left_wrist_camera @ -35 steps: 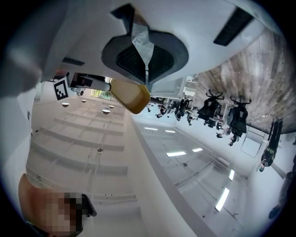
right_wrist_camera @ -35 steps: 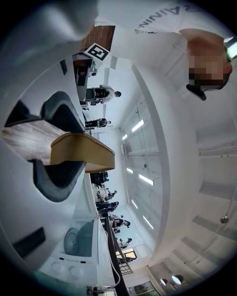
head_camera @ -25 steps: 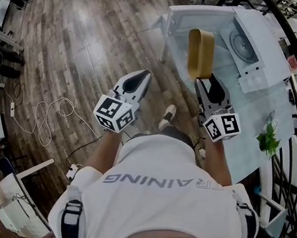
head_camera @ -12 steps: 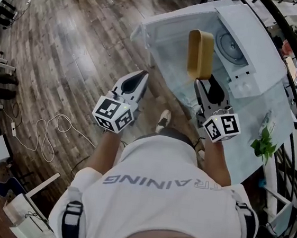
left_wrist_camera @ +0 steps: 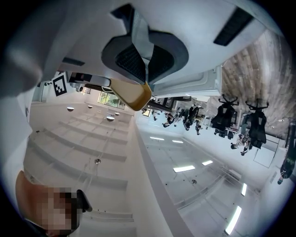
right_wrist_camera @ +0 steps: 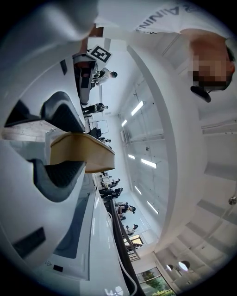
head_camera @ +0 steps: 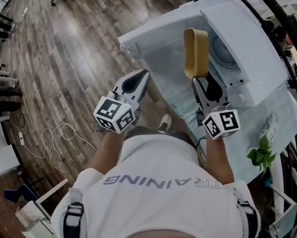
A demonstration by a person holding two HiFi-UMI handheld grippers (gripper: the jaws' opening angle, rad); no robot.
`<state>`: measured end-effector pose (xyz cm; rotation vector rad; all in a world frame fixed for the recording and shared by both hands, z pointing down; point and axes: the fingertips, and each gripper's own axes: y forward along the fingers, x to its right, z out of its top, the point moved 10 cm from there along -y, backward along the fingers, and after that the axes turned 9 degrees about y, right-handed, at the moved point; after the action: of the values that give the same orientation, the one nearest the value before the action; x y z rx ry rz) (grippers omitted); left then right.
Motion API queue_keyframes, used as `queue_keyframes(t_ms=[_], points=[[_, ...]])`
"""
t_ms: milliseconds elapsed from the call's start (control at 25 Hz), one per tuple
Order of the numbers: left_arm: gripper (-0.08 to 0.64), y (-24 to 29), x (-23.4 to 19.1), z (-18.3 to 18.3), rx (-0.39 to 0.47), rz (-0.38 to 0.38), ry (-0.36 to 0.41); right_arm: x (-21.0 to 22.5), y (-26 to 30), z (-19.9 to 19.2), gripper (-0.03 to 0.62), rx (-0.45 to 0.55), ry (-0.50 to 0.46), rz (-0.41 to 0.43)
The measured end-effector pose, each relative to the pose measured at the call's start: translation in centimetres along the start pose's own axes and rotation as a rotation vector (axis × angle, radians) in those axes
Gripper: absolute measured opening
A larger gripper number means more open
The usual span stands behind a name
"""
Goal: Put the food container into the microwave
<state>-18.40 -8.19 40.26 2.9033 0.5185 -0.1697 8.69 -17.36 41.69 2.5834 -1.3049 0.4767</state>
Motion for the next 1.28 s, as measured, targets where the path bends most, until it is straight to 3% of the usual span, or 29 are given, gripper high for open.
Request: queue_keyframes(t_ms=[360,600,920,1280], points=[[0.046,4.3,-0.1,0.8,-0.012,-0.061,0.026,2.8,-0.1,-0.1,0.209,-0.003,0.025,-0.059],[0.046,7.4,-0.4,1.4,-0.021,-0.174,0.030,3.5,-0.5,-1.0,0.209,-0.018,0.050,-0.148],[0.046,10.5,-1.6,2.0,-0.046,-0.277,0.039,5.2,0.8,-4.3,0.209,-0.059,0.196,-0.231],[0.046,11.1,-2.8,1.1,-0.100,-0.330,0.025,8.4,3.1,-7.4,0.209,-0.028,0.345,-0.352]])
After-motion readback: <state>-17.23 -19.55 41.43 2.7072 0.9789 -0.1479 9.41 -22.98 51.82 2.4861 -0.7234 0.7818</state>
